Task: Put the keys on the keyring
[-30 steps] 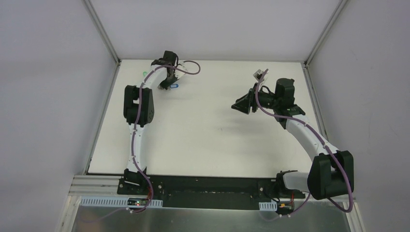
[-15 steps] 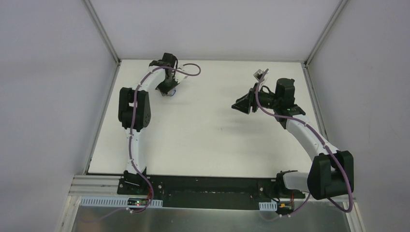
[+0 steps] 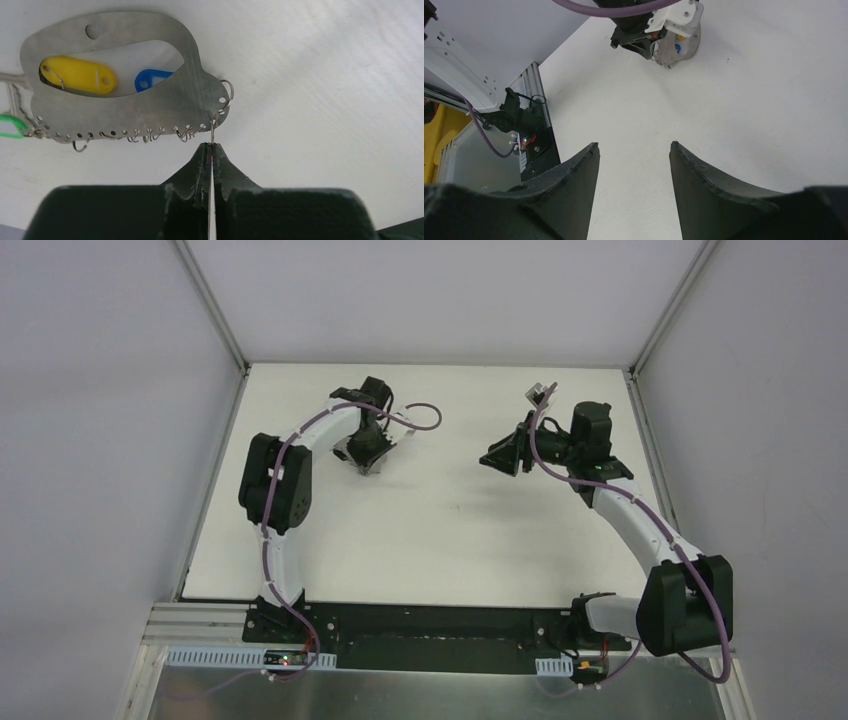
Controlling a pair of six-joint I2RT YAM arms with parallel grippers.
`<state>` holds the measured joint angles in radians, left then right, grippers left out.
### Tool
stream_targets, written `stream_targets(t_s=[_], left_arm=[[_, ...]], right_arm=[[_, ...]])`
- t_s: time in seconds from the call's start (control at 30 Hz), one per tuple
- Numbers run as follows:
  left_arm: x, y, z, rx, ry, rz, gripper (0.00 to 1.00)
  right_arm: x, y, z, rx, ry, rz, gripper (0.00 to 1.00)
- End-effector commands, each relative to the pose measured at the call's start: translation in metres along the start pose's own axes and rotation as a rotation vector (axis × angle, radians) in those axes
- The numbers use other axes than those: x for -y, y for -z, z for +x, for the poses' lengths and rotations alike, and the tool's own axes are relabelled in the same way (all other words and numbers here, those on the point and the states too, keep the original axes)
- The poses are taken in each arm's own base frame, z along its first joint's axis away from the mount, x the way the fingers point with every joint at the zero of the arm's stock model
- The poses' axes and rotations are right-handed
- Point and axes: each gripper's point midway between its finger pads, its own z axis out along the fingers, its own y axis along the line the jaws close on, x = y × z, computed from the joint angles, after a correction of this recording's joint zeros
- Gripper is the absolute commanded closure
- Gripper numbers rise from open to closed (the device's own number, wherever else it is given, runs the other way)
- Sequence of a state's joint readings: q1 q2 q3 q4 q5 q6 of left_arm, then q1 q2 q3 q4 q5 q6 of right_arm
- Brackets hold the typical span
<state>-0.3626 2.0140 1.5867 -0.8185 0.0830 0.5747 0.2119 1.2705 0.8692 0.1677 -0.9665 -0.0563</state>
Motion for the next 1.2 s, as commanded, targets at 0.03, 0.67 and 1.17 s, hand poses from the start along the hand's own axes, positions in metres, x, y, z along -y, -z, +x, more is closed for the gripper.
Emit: stream_targets(t_s=[0.03,0.67,1.17], left_arm=[[0.04,0.025,-0.007,0.056,-0.005,0.069,1.0],[0.049,0.14,-0.022,0.529,0.087,-0.094,1.0],[-0.031,0.214,0.052,0.65,0.449,-0.274,1.0]], right_arm=[[-0.011,0.007,-0.012,0.036,0.058,-0.023,0.43],[0.004,0.012,-0.035,0.111,0.018,0.091,0.42],[-0.001,-0.122,-0.001,-0.19,0.188,0.171,0.36]])
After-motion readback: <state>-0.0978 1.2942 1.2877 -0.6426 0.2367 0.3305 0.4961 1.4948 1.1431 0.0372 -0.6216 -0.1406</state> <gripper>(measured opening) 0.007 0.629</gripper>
